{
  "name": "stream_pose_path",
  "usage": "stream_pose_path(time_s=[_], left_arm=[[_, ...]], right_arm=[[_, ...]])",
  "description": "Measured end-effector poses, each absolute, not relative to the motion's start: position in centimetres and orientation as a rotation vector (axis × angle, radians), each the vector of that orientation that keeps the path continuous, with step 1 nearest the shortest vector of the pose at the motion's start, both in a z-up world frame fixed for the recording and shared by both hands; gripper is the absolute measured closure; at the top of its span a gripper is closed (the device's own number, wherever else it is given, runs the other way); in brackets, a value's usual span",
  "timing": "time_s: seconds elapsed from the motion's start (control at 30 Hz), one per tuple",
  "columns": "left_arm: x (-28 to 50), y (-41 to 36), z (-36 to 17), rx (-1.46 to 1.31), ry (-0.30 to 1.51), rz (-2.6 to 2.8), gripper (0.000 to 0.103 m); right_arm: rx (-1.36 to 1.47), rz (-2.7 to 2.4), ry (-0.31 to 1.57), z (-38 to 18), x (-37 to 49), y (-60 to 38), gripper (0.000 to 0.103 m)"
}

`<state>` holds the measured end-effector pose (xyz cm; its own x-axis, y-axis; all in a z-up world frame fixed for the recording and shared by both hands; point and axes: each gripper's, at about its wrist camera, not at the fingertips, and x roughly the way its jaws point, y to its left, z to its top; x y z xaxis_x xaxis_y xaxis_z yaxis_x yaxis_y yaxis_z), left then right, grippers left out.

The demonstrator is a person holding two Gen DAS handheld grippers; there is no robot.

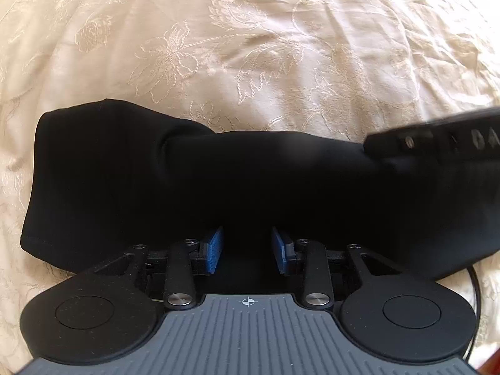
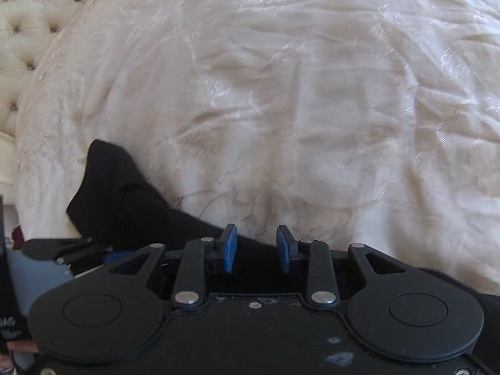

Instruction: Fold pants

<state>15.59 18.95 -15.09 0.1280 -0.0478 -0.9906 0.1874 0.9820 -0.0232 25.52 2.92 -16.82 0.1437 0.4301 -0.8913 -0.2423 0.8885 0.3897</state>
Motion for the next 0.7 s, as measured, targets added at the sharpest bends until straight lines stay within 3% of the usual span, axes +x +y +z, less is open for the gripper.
stream_pose_path(time_s=[0.27,0.47,0.7], left_arm=[[16.2,19.2,-13.6,0.057,1.451,-0.125,0.071],[18.6,18.6,-7.9,-0.021,1.311,-0.165,0.070],[22.0,15.3,-9.8,0.004,1.341,-0.228,0.070]], right_arm=[[-0.036,0.615,1.318,-16.4,18.4,5.1,0.072],[0.163,0.548,1.207,-14.8,17.5,2.3,0.072],[0.374,0.337,1.155,-13.2,22.4,-5.0,0.071]])
